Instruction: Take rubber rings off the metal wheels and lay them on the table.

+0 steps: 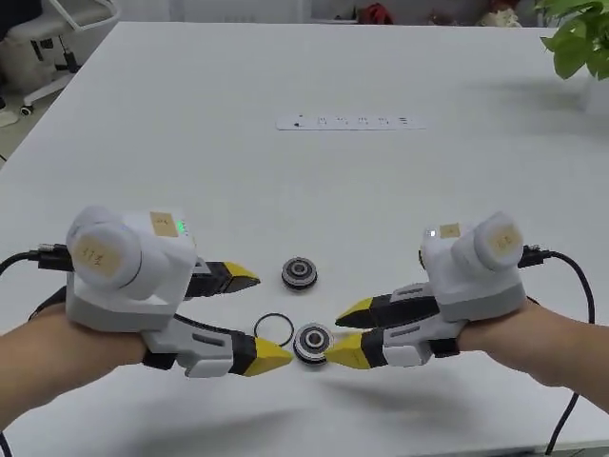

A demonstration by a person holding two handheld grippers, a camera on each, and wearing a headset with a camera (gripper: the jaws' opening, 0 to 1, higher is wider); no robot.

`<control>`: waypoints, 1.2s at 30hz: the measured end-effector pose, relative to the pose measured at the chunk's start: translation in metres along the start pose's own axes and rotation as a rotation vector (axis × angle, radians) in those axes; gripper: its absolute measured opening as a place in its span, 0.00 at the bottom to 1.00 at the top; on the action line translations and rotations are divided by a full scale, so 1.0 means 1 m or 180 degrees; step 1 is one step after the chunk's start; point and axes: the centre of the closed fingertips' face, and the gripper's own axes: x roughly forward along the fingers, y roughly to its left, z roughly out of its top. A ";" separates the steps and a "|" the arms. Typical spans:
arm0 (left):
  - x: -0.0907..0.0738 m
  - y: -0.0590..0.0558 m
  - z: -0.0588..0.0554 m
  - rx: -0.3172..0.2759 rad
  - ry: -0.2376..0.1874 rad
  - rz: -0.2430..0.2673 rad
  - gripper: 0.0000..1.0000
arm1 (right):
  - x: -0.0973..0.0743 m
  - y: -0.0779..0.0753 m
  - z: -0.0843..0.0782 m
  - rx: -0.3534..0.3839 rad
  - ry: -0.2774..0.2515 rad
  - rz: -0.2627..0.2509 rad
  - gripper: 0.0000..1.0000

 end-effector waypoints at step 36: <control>0.030 -0.007 -0.009 0.0031 0.0159 -0.0222 0.37 | 0.009 0.001 -0.011 -0.0257 0.0153 -0.0010 0.24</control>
